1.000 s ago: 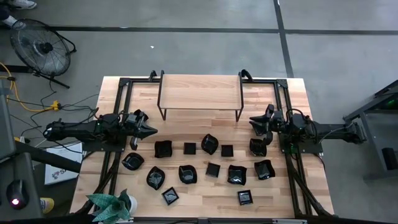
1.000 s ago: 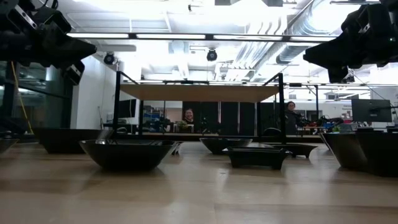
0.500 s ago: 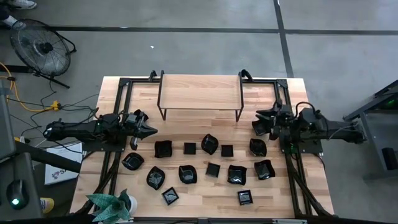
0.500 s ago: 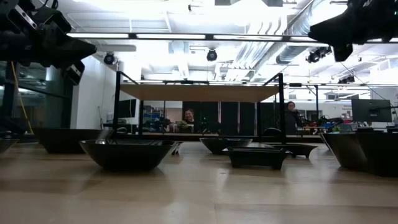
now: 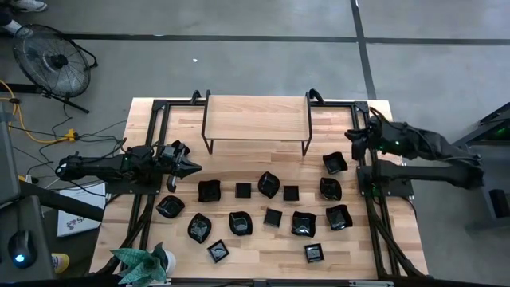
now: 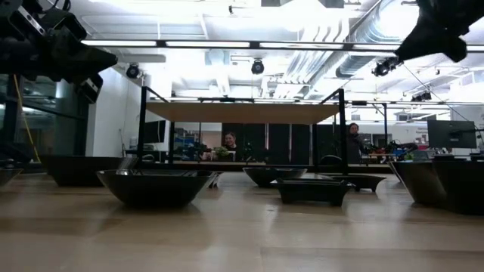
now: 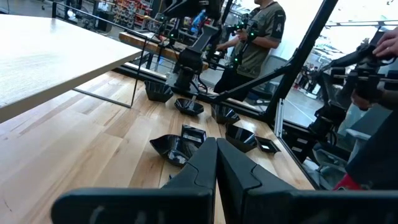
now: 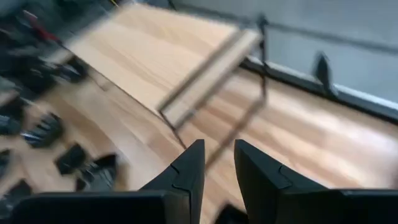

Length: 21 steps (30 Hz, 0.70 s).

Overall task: Pick & Place Mini shaped plates
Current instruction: Put the distorted square-shaped plate on the shelf

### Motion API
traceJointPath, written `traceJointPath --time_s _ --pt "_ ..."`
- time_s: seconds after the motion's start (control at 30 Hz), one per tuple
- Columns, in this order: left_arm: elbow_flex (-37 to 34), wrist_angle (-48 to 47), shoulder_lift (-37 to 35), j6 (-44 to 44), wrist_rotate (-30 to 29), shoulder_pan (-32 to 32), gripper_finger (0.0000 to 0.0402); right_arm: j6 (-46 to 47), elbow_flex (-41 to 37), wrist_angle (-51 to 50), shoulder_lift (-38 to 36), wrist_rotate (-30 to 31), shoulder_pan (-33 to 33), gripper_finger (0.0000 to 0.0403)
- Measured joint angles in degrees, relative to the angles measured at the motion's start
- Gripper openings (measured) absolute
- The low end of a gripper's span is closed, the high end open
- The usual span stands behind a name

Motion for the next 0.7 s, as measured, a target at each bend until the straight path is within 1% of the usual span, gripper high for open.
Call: traceJointPath --time_s 0.17,0.3,0.37,0.5,0.57,0.63,0.7 --pt "0.0 0.01 0.0 0.0 0.0 0.0 0.0001 2.11 7.68 -9.63 7.85 -3.15 -6.4 0.0083" --pt "0.0 -0.01 -0.02 0.0 0.0 0.0 0.0001 -2.6 12.42 -14.82 13.73 -6.87 -9.72 0.0083" --pt "0.0 0.01 -0.02 -0.01 0.0 0.01 0.0001 -7.47 14.33 -16.97 16.48 -10.06 -10.92 0.0083" --pt "0.0 0.01 0.0 -0.02 0.0 0.02 0.0001 -23.36 16.83 -18.54 21.36 -19.57 -12.5 0.0083" --pt "0.0 0.01 0.0 -0.01 0.0 0.01 0.0001 -29.74 17.68 -18.94 23.55 -23.07 -13.56 0.0083" --pt "0.0 0.01 -0.01 -0.01 0.0 0.02 0.0001 -34.16 17.99 -19.05 25.5 -24.68 -14.51 0.0083" --pt "0.0 -0.01 -0.02 0.0 0.0 0.0 0.0001 -36.48 18.01 -19.29 27.34 -24.73 -15.35 0.0083"
